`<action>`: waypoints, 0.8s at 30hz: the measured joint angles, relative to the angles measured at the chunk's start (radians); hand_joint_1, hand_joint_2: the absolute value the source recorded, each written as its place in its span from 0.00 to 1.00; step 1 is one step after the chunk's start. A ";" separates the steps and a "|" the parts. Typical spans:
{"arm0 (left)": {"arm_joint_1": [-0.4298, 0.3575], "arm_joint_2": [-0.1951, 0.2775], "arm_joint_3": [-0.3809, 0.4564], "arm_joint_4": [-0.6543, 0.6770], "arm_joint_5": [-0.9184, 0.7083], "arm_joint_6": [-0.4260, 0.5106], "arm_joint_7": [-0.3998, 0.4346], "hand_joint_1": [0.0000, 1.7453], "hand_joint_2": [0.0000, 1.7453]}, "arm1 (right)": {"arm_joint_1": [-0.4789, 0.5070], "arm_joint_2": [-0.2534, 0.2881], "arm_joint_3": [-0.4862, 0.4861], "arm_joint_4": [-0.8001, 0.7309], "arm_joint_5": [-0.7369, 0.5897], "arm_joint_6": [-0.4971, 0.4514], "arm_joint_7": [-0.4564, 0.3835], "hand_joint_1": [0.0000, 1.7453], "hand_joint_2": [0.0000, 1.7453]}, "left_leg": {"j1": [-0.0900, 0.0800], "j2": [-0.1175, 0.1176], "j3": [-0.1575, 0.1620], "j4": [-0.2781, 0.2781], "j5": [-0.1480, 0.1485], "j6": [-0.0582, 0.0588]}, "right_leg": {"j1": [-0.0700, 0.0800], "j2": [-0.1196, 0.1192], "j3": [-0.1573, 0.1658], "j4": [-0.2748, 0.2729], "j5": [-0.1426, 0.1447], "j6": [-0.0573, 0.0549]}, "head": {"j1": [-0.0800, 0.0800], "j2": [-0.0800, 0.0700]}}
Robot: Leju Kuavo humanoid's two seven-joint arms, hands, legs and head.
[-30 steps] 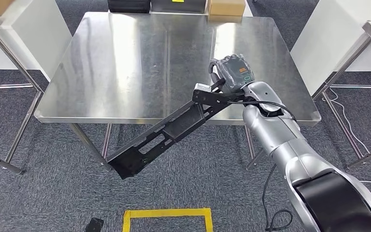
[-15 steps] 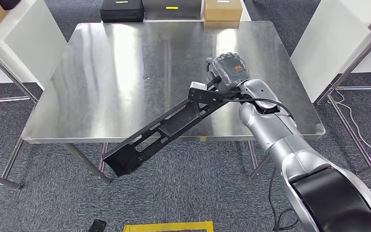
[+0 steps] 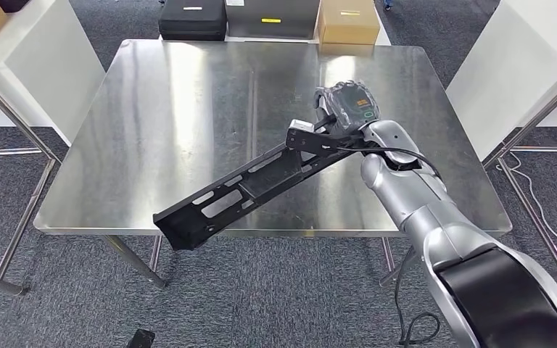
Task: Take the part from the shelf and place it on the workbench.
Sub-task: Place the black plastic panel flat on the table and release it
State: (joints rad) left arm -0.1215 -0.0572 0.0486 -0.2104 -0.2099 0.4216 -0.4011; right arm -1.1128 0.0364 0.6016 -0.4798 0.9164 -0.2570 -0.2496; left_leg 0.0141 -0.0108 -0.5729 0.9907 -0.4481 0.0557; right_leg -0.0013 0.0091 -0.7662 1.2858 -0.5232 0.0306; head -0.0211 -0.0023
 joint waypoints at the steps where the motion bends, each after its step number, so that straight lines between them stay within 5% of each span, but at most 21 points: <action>1: 0.001 0.000 0.000 0.000 0.000 0.000 0.000 0.00 1.00 | 0.001 -0.001 -0.001 0.004 -0.001 0.000 0.001 1.00 1.00 | -0.001 -0.003 0.012 0.000 -0.009 -0.001 | 0.001 0.000 -0.001 -0.031 0.014 0.003 | 0.000 0.000; 3: 0.001 -0.001 0.001 0.000 -0.001 0.000 -0.001 0.00 1.00 | -0.002 -0.003 -0.003 0.011 -0.002 -0.001 0.004 1.00 1.00 | -0.002 -0.006 0.036 -0.001 -0.028 -0.004 | 0.003 -0.002 0.035 -0.166 0.092 0.007 | 0.001 0.000; 6: -0.002 -0.002 0.002 0.000 -0.003 -0.001 -0.001 0.00 1.00 | -0.010 -0.006 -0.005 0.021 -0.003 -0.005 0.006 1.00 1.00 | -0.012 -0.006 0.064 -0.001 -0.057 -0.015 | 0.008 -0.007 0.083 -0.315 0.184 -0.007 | 0.001 0.000; 10: -0.005 -0.001 0.003 -0.001 -0.004 -0.001 -0.001 0.00 1.00 | -0.022 -0.004 -0.007 0.031 -0.003 -0.012 0.015 1.00 1.00 | -0.013 0.000 0.051 0.054 -0.074 -0.029 | -0.006 -0.002 0.114 -0.323 0.179 -0.033 | -0.003 0.000; 13: -0.004 -0.001 0.003 -0.001 -0.005 -0.001 -0.001 0.00 1.00 | -0.026 -0.004 -0.008 0.040 -0.003 -0.014 0.021 1.00 1.00 | -0.009 0.007 -0.066 0.228 -0.129 -0.044 | -0.005 0.003 0.133 -0.322 0.159 -0.050 | -0.004 0.000; 15: -0.002 -0.001 0.003 -0.001 -0.006 -0.001 -0.001 0.00 1.00 | -0.020 -0.005 -0.008 0.047 -0.002 -0.015 0.022 1.00 1.00 | -0.007 0.007 -0.129 0.281 -0.161 -0.048 | -0.004 0.005 0.148 -0.321 0.144 -0.051 | -0.003 0.000; 16: -0.001 -0.001 0.003 -0.001 -0.006 -0.001 0.000 0.00 1.00 | -0.018 -0.006 -0.008 0.051 -0.002 -0.015 0.022 1.00 1.00 | -0.006 0.007 -0.138 0.260 -0.145 -0.049 | -0.003 0.006 0.157 -0.319 0.135 -0.049 | -0.003 0.000; 20: -0.001 -0.002 0.004 0.000 -0.011 -0.001 0.002 0.00 1.00 | -0.019 -0.007 -0.012 0.060 0.000 -0.018 0.022 1.00 1.00 | -0.004 0.010 -0.076 0.036 0.019 -0.036 | 0.001 0.008 0.194 -0.313 0.099 -0.033 | -0.002 0.000; 24: -0.002 -0.006 0.005 0.000 -0.013 -0.002 0.000 0.00 1.00 | -0.029 -0.011 -0.020 0.064 0.002 -0.021 0.023 1.00 1.00 | -0.008 0.009 -0.044 0.010 0.033 -0.008 | 0.007 0.009 0.203 -0.295 0.084 -0.010 | -0.002 0.000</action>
State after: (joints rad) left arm -0.1240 -0.0629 0.0535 -0.2109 -0.2225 0.4196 -0.4013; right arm -1.1415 0.0257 0.5820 -0.4159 0.9187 -0.2780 -0.2266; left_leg 0.0057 -0.0022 -0.6166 1.0006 -0.4154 0.0475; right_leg 0.0060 0.0182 -0.5634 0.9911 -0.4396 0.0211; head -0.0228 -0.0023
